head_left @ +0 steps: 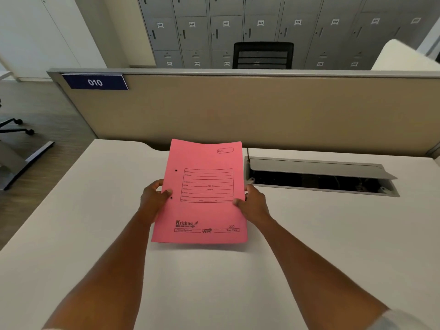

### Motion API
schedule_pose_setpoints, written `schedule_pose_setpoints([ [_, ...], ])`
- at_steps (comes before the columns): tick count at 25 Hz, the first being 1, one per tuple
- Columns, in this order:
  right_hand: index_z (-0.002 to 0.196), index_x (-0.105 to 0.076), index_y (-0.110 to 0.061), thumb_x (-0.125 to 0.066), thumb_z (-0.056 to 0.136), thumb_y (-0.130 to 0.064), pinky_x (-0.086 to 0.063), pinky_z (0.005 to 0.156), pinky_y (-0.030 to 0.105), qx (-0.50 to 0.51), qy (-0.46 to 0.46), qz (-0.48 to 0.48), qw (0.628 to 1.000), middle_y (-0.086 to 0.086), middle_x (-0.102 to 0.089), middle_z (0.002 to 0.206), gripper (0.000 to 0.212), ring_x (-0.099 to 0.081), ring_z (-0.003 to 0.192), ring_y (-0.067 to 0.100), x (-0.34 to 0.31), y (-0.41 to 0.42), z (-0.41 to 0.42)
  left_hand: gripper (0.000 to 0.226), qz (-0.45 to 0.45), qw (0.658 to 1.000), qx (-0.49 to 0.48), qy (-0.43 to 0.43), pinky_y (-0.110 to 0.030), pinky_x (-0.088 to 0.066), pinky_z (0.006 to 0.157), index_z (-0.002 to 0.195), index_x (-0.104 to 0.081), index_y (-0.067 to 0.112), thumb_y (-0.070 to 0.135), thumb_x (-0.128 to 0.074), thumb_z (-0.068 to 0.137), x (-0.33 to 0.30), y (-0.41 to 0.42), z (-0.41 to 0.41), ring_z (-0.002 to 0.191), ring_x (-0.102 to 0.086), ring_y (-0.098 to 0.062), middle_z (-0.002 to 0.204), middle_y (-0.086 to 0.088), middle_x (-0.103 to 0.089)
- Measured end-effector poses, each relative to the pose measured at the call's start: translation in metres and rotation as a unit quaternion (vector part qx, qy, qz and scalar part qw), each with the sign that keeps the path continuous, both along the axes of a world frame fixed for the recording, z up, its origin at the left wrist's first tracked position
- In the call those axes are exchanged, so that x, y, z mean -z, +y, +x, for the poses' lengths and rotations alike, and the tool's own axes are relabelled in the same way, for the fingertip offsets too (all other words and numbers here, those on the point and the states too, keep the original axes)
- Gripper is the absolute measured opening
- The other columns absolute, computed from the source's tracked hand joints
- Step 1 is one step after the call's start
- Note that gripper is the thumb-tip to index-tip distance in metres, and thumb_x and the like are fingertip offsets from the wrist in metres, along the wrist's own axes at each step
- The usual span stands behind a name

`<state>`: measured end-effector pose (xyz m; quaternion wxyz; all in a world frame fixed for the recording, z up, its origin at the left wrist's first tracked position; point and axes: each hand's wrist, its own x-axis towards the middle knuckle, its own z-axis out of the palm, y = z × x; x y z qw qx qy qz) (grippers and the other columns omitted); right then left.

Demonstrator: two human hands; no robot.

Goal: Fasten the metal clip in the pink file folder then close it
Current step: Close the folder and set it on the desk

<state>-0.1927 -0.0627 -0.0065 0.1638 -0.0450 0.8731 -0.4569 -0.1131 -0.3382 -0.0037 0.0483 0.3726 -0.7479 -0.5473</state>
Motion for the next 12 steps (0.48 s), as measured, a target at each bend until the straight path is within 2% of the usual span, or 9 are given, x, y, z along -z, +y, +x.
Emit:
schedule_pose_setpoints([
  [2,0.113,-0.057,-0.011,-0.073,0.085,-0.019,-0.044,0.073,0.028,0.001,0.005,0.019,1.0,0.011,-0.069,0.111,0.034,-0.059,0.087,0.019,0.01,-0.013,-0.013,0.03,-0.019,1.0,0.004,-0.009,-0.05,-0.059,0.082,0.122,-0.059,0.022,0.018,-0.064,0.093,0.011,-0.011,-0.014,0.084,-0.072,-0.029,0.099,-0.01,-0.074],
  [5,0.112,-0.057,-0.01,-0.074,0.083,-0.018,-0.047,0.074,0.029,0.013,0.014,0.042,0.999,0.012,-0.069,0.111,0.034,-0.064,0.092,0.024,0.025,-0.023,-0.025,0.033,-0.056,0.998,0.02,-0.024,-0.052,-0.057,0.088,0.126,-0.058,0.021,0.021,-0.062,0.094,0.027,-0.016,-0.029,0.088,-0.071,-0.031,0.105,-0.011,-0.074],
  [9,0.116,-0.055,-0.013,-0.071,0.085,-0.02,-0.053,0.079,0.035,0.027,0.034,0.085,0.995,0.009,-0.068,0.115,0.035,-0.067,0.1,0.03,0.037,-0.028,-0.029,0.036,-0.127,0.99,0.044,-0.036,-0.042,-0.056,0.084,0.13,-0.059,0.02,0.025,-0.061,0.095,0.035,-0.013,-0.043,0.089,-0.07,-0.028,0.115,-0.01,-0.072],
  [12,0.118,-0.052,-0.012,-0.069,0.086,-0.02,-0.052,0.078,0.037,0.04,0.061,0.129,0.989,0.01,-0.066,0.115,0.037,-0.066,0.101,0.032,0.041,-0.031,-0.029,0.037,-0.194,0.976,0.081,-0.051,-0.04,-0.054,0.084,0.129,-0.061,0.015,0.028,-0.061,0.094,0.034,-0.011,-0.049,0.091,-0.07,-0.029,0.116,-0.011,-0.072],
])
